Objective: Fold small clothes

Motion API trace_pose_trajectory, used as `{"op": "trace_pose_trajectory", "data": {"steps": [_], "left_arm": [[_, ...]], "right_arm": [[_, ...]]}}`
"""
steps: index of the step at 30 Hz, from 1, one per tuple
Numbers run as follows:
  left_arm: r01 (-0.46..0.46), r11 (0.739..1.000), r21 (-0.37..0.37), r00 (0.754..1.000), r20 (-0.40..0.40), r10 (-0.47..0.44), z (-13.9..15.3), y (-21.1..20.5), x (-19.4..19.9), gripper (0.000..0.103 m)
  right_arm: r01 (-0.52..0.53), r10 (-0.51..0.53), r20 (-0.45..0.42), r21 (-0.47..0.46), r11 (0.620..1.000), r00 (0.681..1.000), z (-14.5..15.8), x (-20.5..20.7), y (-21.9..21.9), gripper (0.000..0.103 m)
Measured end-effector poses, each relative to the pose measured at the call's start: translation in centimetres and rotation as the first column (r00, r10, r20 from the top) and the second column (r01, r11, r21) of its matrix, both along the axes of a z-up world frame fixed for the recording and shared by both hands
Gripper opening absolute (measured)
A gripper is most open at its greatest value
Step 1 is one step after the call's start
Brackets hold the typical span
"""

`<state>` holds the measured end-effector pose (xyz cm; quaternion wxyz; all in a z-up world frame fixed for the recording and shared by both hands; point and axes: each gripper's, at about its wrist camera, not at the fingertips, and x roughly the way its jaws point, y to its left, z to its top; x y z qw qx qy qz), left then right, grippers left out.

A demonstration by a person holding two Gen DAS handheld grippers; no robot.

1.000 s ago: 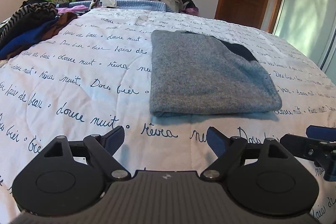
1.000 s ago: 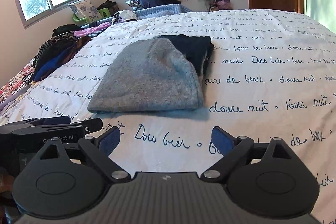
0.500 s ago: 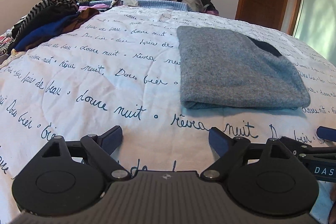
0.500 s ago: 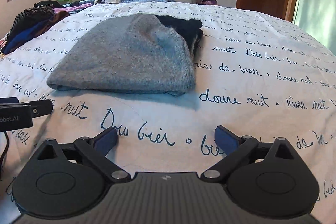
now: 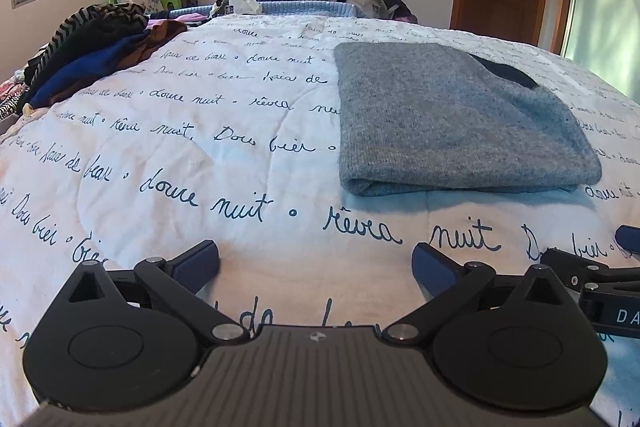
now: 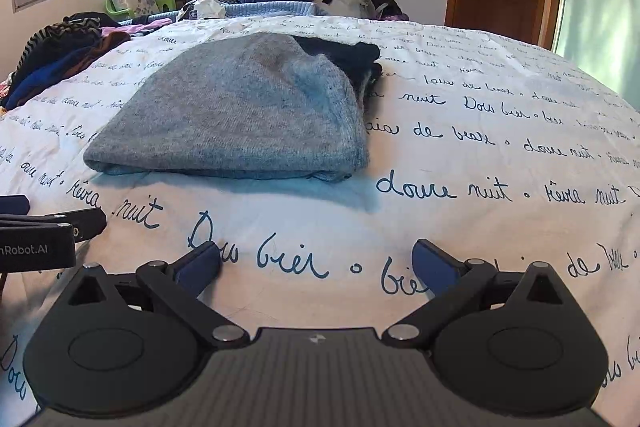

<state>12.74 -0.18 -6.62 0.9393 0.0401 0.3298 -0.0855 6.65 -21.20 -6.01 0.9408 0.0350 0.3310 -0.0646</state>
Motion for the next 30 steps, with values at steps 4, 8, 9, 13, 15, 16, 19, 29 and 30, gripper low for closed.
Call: {"op": "trace_pose_trajectory", "data": {"steps": [4,8,9,13,15,16,19,29,30], "left_arm": [[-0.001,1.0,0.004,1.0,0.002,0.001,-0.07,-0.09,-0.03,0.103],[-0.001,1.0,0.004,1.0,0.002,0.001,-0.13,-0.09,0.09,0.103],[-0.001,1.0,0.004,1.0,0.002,0.001,-0.12,-0.09,0.09,0.103],[0.0,1.0,0.007,1.0,0.001,0.0,-0.15,-0.15,0.06,0.103],[0.001,1.0,0.003,1.0,0.001,-0.001,-0.16,-0.1,0.03,0.103],[0.001,1.0,0.003,1.0,0.001,-0.001,-0.16,-0.16,0.04,0.103],[0.001,1.0,0.004,1.0,0.001,-0.001,-0.14,-0.18,0.07,0.103],[0.001,1.0,-0.002,1.0,0.0,-0.001,-0.15,-0.09,0.04,0.103],[0.001,1.0,-0.001,1.0,0.0,-0.001,-0.15,-0.1,0.04,0.103]], "right_arm": [[0.0,0.0,0.0,-0.003,1.0,1.0,0.01,0.02,-0.03,0.103],[0.0,0.0,-0.001,-0.004,1.0,1.0,0.0,0.03,-0.01,0.103],[0.0,0.0,-0.001,-0.004,1.0,1.0,0.0,0.03,0.0,0.103],[0.0,0.0,-0.001,-0.004,1.0,1.0,0.0,0.03,-0.01,0.103],[0.0,0.0,-0.001,-0.005,1.0,1.0,0.0,0.03,-0.03,0.103],[0.0,0.0,-0.001,-0.004,1.0,1.0,0.0,0.03,-0.01,0.103],[0.0,0.0,-0.001,-0.004,1.0,1.0,-0.01,0.03,-0.02,0.103],[0.0,0.0,-0.001,-0.004,1.0,1.0,-0.01,0.03,-0.02,0.103],[0.0,0.0,-0.001,-0.004,1.0,1.0,-0.01,0.03,-0.01,0.103]]}}
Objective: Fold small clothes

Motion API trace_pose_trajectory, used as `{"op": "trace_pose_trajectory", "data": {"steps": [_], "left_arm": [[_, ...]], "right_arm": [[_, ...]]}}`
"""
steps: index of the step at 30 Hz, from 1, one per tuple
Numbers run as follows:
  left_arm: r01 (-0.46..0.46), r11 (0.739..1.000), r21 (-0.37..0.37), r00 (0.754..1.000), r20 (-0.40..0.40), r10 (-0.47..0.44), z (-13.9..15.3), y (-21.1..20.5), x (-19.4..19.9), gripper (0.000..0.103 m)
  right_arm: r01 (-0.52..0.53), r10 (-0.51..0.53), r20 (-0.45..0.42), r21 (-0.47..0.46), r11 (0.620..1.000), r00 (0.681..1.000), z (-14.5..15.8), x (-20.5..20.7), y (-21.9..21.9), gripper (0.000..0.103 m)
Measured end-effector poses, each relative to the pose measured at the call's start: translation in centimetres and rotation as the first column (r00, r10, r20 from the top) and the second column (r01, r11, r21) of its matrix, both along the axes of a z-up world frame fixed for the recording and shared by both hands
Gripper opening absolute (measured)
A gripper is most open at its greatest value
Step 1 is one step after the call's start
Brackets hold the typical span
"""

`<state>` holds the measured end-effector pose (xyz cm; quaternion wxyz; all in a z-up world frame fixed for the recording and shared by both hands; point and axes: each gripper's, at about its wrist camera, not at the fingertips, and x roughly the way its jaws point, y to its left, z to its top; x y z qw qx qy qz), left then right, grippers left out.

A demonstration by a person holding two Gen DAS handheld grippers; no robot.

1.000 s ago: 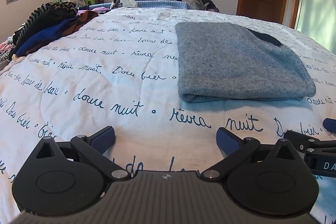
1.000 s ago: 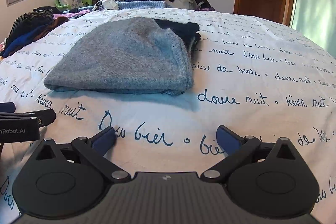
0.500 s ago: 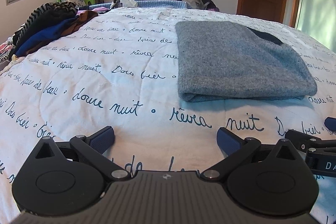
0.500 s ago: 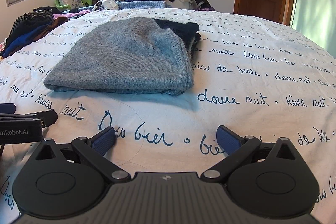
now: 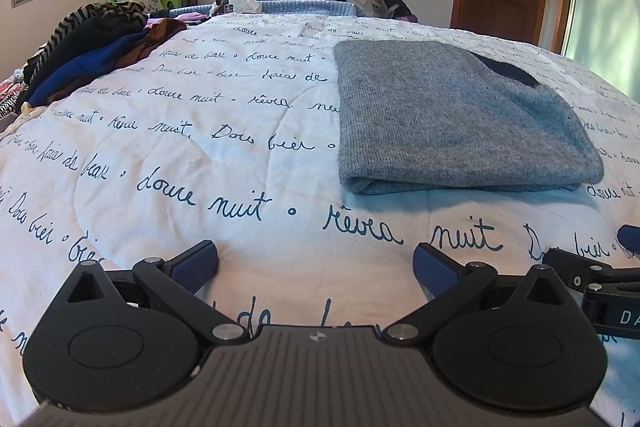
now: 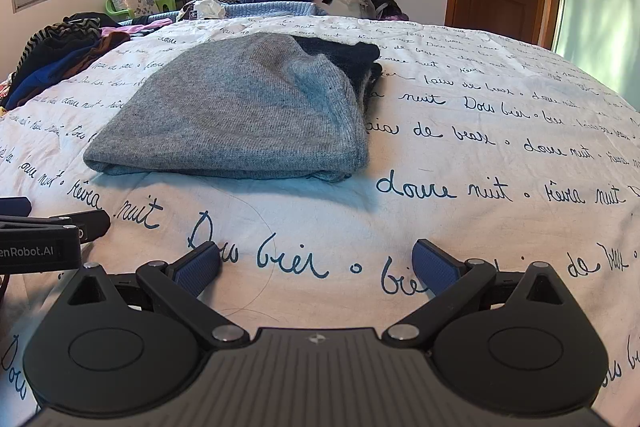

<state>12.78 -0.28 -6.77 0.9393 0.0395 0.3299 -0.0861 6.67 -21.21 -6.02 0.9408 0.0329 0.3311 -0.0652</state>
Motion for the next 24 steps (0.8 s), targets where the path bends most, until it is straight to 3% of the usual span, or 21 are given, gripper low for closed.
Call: {"op": "trace_pose_trajectory", "data": {"steps": [24], "left_arm": [[-0.001,1.0,-0.002,1.0,-0.002,0.001,-0.02,-0.02,0.13,0.103]], "right_arm": [[0.0,0.0,0.0,0.0,1.0,1.0,0.01,-0.01,0.0,0.103]]}}
